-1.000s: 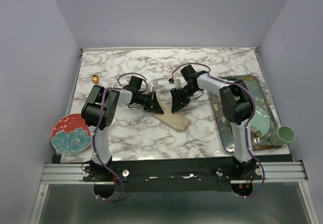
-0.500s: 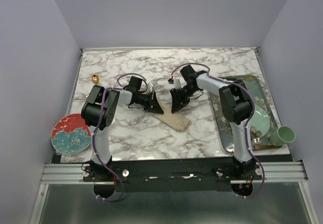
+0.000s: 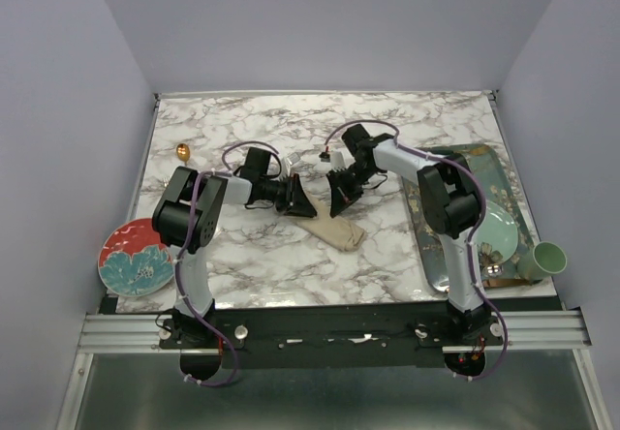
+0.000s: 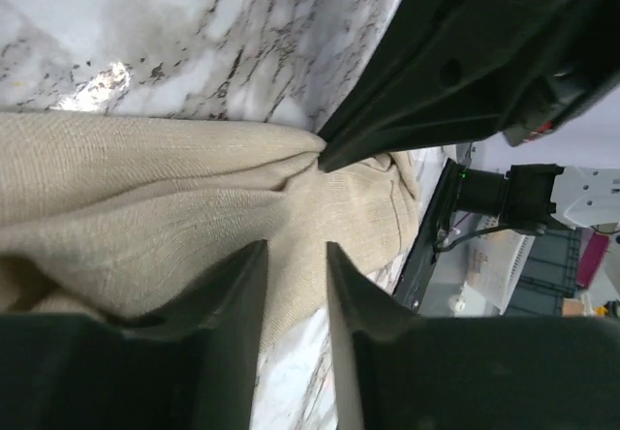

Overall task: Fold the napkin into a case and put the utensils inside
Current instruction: Pick up the smaller rectangle-folded napkin from the center of the board, then turn over the smaller rectangle-folded napkin at the center of the board.

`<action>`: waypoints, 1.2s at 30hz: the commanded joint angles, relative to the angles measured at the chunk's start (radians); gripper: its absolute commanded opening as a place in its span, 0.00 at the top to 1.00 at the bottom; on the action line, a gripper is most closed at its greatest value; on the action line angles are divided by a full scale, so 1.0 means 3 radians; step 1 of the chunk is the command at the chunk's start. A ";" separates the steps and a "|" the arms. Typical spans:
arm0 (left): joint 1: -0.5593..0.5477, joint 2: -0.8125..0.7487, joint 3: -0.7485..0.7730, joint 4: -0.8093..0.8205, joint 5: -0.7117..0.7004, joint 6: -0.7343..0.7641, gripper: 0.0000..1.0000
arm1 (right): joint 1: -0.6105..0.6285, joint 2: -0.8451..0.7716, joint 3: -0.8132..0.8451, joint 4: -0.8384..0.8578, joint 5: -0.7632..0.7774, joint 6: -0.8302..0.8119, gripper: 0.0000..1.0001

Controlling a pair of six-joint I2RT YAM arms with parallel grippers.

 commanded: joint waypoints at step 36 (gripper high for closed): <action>0.1865 -0.1425 -0.0014 -0.1297 -0.0318 0.1117 0.36 | 0.0873 -0.1219 -0.1082 0.2311 0.3144 -0.1592 1.00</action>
